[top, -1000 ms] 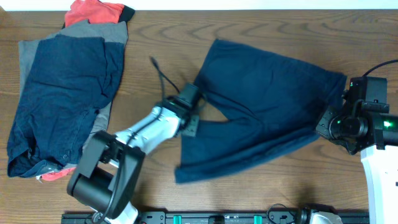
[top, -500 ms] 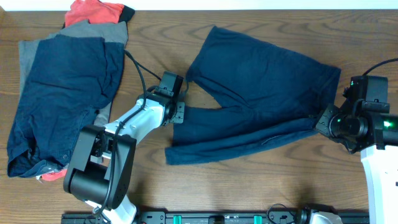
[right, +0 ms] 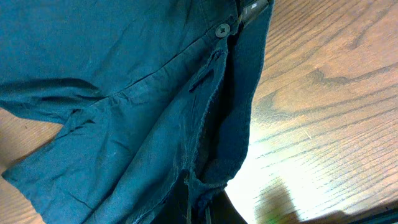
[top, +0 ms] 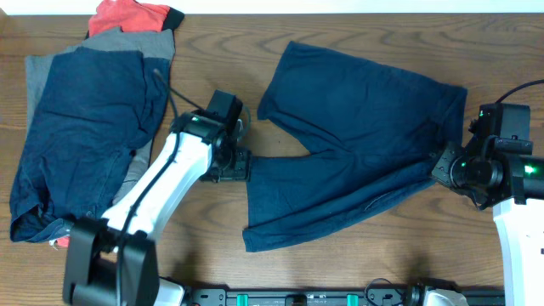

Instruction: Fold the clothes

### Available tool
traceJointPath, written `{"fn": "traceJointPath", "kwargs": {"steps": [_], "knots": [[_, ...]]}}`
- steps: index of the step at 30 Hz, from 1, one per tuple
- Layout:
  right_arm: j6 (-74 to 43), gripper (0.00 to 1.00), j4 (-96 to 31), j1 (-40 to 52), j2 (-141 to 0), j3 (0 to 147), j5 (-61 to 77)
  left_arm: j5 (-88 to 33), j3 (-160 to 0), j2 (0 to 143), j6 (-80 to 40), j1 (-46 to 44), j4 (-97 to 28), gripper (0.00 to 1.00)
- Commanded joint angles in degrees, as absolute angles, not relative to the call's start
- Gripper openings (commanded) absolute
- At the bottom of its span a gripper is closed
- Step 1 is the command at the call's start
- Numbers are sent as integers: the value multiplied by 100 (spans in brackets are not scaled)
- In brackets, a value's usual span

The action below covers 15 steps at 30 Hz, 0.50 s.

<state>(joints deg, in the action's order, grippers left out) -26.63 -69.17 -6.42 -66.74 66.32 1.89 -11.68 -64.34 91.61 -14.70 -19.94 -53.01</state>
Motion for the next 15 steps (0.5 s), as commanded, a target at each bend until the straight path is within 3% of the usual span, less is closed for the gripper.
{"fn": "traceJointPath", "kwargs": {"steps": [1, 15], "knots": [[-2626, 1, -6904, -668, -6672, 6700, 185, -2174, -6460, 9050, -2386, -2008, -5697, 63], [-2604, 1, -6954, -668, -6672, 6700, 196, -1968, -5249, 9054, -3347, -3258, -5896, 55]]}}
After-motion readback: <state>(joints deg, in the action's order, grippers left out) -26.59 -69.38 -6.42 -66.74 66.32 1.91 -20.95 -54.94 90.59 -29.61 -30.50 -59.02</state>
